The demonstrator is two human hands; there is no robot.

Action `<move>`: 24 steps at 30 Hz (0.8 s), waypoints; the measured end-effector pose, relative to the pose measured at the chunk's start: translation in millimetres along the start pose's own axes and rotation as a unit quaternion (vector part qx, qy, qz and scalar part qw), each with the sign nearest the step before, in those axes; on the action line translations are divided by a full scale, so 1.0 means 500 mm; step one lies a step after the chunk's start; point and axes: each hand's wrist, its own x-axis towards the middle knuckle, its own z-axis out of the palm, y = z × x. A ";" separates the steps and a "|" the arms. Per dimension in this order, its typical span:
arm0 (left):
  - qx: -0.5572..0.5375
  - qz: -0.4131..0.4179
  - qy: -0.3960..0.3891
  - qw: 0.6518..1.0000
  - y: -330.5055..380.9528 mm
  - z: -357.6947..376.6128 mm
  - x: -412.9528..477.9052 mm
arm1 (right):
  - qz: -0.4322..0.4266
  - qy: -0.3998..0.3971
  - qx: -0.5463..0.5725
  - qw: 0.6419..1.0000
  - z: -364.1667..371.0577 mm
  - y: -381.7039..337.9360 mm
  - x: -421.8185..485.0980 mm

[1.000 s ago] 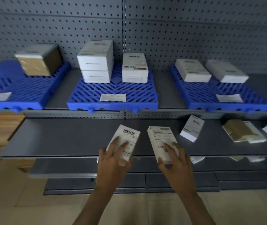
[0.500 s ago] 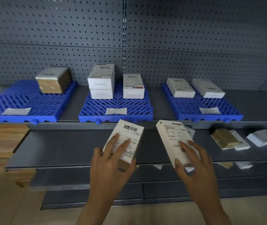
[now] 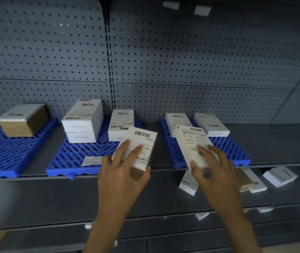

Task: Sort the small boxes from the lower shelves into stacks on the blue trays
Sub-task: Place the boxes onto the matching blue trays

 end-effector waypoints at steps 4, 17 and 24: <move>0.035 -0.024 0.021 0.999 0.038 0.040 0.050 | 0.001 0.008 -0.032 0.999 0.028 0.038 0.100; 0.122 -0.097 0.072 0.985 0.106 0.094 0.123 | -0.019 -0.095 -0.119 0.988 0.169 0.093 0.314; 0.143 -0.109 0.098 0.979 0.109 0.088 0.138 | -0.033 -0.117 -0.126 0.985 0.211 0.084 0.340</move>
